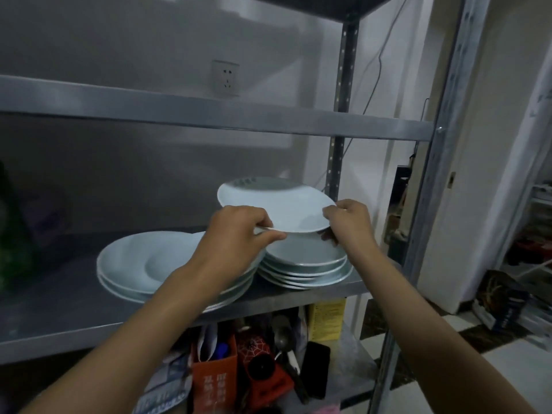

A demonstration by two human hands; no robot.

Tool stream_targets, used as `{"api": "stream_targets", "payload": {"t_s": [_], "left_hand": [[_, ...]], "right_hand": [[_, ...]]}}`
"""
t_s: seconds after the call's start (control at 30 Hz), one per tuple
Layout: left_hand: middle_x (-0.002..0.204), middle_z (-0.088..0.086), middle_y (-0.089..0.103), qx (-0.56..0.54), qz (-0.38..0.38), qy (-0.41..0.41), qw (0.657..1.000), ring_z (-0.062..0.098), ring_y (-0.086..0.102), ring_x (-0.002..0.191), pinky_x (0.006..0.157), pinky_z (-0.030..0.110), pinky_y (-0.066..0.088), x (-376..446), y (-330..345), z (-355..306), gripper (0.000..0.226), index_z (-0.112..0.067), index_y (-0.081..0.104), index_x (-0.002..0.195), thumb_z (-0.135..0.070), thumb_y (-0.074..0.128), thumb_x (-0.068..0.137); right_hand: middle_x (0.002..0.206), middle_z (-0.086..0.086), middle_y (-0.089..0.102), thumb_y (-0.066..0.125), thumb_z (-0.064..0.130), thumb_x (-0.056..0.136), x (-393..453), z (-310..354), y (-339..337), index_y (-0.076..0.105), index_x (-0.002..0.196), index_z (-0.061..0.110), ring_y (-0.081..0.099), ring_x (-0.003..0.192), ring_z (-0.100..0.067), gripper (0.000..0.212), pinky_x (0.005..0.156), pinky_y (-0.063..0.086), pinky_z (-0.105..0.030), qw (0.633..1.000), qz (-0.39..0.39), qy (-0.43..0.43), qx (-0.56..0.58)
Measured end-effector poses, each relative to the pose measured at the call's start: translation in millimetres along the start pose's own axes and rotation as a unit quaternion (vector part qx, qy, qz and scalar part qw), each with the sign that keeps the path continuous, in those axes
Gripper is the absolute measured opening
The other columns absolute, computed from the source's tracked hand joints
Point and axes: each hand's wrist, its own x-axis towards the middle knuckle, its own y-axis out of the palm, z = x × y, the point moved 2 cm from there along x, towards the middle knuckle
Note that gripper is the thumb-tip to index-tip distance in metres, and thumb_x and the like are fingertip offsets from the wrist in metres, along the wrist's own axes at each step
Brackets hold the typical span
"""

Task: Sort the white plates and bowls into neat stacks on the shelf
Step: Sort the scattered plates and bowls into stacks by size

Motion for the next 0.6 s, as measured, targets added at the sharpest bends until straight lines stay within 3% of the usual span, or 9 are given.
{"api": "stream_targets", "payload": {"t_s": [0.1,0.2,0.3,0.47,0.6], "left_hand": [[0.081,-0.01,0.073,0.021,-0.016,-0.026,0.999,-0.001,0.065,0.075,0.073,0.023,0.053,-10,-35,24,0.024,-0.019,0.076,0.077,-0.042,0.078,0.071],[0.08,-0.012,0.073,0.043,-0.03,-0.062,0.997,-0.005,0.064,0.075,0.071,0.011,0.047,-26,-67,50,0.024,-0.018,0.076,0.076,-0.04,0.08,0.068],[0.08,-0.012,0.073,0.07,-0.016,-0.084,0.994,0.002,0.066,0.076,0.074,0.02,0.05,-42,-87,70,0.023,-0.019,0.077,0.076,-0.04,0.08,0.067],[0.077,-0.009,0.073,0.071,-0.006,-0.117,0.991,0.006,0.067,0.076,0.076,0.032,0.055,-69,-106,90,0.021,-0.017,0.077,0.075,-0.035,0.083,0.067],[0.075,-0.007,0.07,0.086,0.008,-0.148,0.985,0.01,0.066,0.077,0.078,0.032,0.055,-86,-110,104,0.022,-0.013,0.078,0.077,-0.03,0.086,0.065]], "right_hand": [[0.063,-0.015,0.07,0.049,0.029,0.093,-5,5,27,0.063,0.09,0.008,0.062,0.05,-0.025,0.025,0.047,0.046,-0.031,0.997,0.067,-0.011,-0.033],[0.065,-0.014,0.069,0.045,0.038,0.091,-10,13,49,0.064,0.083,0.003,0.066,0.061,-0.029,0.04,0.063,0.057,-0.042,0.988,0.049,-0.087,-0.122],[0.066,-0.011,0.066,0.041,0.043,0.09,-19,21,65,0.054,0.067,0.007,0.063,0.064,-0.03,0.044,0.068,0.054,-0.045,0.981,0.031,-0.134,-0.133],[0.051,0.002,0.045,0.043,0.036,0.093,-35,33,96,0.039,0.055,0.019,0.047,0.054,-0.02,0.043,0.059,0.04,-0.033,0.975,0.043,-0.162,-0.143],[0.061,-0.002,0.058,0.043,0.036,0.093,-49,33,115,0.053,0.067,0.012,0.058,0.063,-0.024,0.037,0.064,0.048,-0.036,0.973,0.08,-0.167,-0.137]]}}
